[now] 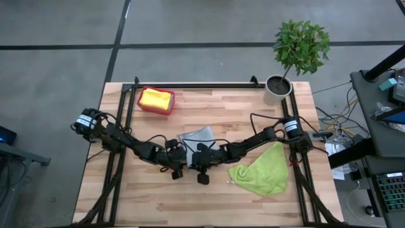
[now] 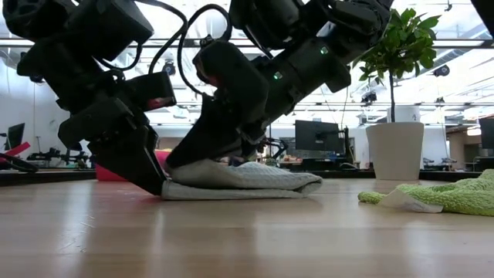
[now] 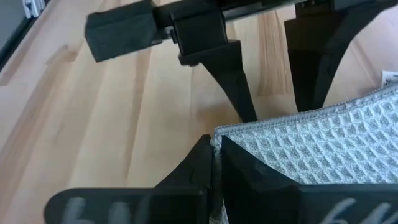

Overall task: Fold microfiber towels
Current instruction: Fold the gray microfiber cloth

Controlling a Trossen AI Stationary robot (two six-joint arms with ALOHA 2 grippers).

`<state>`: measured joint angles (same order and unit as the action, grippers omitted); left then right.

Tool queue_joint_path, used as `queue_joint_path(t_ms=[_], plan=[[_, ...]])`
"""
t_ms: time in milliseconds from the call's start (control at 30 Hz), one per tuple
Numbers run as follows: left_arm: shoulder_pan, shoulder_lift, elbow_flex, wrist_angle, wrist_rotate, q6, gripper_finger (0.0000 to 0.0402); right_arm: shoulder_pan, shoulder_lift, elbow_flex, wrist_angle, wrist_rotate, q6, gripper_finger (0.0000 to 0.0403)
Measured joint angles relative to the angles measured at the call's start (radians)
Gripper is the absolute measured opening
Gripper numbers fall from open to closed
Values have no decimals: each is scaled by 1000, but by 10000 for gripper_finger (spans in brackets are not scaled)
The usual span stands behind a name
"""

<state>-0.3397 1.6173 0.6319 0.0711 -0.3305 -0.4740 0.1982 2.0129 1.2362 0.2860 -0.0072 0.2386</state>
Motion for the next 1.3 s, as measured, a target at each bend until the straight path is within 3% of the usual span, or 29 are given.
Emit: queue_joint_path(t_ms=[167, 500, 733, 1033, 1300], plan=[[0, 0, 0, 0, 1, 0, 157, 0, 1, 0, 1, 4, -2, 24], [0, -35, 4, -40, 41, -2, 157, -1, -46, -2, -42, 3, -36, 117], [0, -121, 5, -142, 43, 0, 157, -17, -139, -2, -138, 3, -96, 157], [16, -192, -1, -259, -23, 11, 157, -134, -166, -1, -191, 6, -127, 173], [20, -191, 4, -159, -27, 21, 157, -224, -204, 0, -415, 8, -13, 166]])
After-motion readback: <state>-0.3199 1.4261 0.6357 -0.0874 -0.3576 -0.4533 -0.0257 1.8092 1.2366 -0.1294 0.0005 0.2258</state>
